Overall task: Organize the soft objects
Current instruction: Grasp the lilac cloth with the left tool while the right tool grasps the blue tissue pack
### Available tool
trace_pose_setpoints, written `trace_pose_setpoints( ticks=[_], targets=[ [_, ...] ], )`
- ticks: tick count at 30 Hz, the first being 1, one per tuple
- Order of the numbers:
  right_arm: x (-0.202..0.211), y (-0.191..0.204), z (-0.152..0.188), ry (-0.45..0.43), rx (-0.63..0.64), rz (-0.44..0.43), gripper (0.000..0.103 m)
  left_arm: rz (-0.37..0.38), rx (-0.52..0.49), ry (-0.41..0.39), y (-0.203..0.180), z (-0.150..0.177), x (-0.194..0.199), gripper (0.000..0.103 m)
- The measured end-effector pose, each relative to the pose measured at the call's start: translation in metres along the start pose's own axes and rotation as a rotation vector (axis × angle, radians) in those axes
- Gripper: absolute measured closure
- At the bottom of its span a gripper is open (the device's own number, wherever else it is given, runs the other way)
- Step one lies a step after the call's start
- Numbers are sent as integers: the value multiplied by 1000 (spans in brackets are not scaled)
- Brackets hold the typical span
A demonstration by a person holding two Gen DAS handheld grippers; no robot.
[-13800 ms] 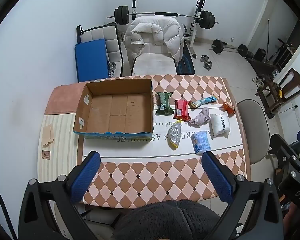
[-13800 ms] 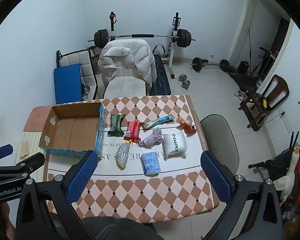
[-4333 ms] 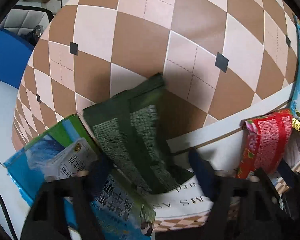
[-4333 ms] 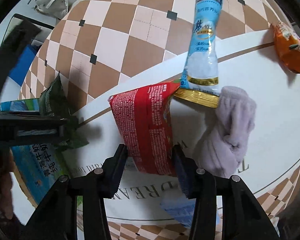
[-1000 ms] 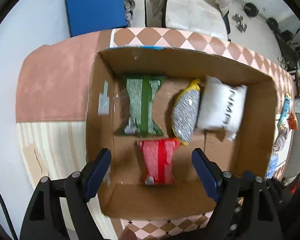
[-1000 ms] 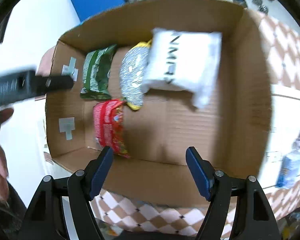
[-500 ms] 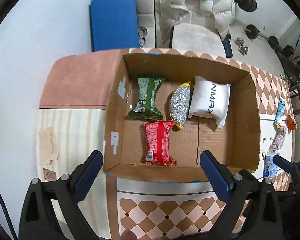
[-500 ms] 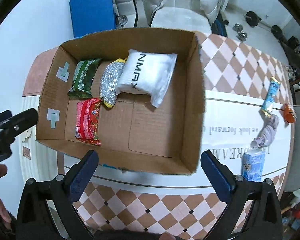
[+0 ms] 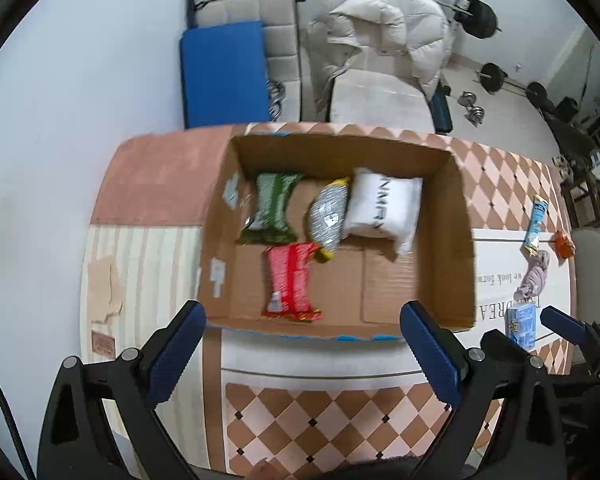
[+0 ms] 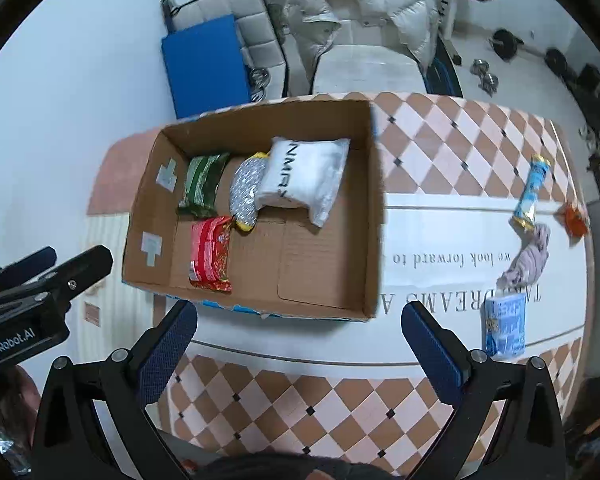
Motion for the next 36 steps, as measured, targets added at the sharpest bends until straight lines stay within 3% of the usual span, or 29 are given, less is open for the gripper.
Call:
trace_pose_setpoints(
  ticks=[5,8,14,18,22,23,24,25,32,36],
  targets=[
    [13,-82,-3,-1,-141,43,0,-6,-151,-27,-82,-18,-1,3],
    [9,-155,1,17,-258,110,0,3,-226,3,-136,-25,-19,3],
    [-56,-277,34,185,-382,225,0,-20,-360,116,-237,-24,-80,3],
    [-111,-306,54,295,-378,201,0,-65,-439,181,-281,-15,-115,3],
    [-147,-306,61,337,-319,165,2,-92,-475,223,-306,-10,-136,3],
    [-152,-306,63,350,-290,183,7,-87,-482,232,-314,-10,-139,3],
    [-154,-307,67,367,-272,207,26,-70,-490,238,-323,-11,-141,3],
    [-154,-312,72,376,-275,218,36,-57,-492,236,-327,-14,-138,3],
    [-117,-398,122,354,-525,173,38,97,-551,278,-414,-17,-156,4],
    [-106,-442,134,334,-636,152,37,127,-630,371,-471,-12,-191,18]
  ],
)
Point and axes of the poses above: each gripper's, at about its wrist camera, not at the fingertips, and x roughly against the way its jaws point, y to its left, z to its underside, the point moved 3 cm from there along -x, roughly the way its jaws point, and after that the axes turned 3 degrees about y, right-handed, at the moved point
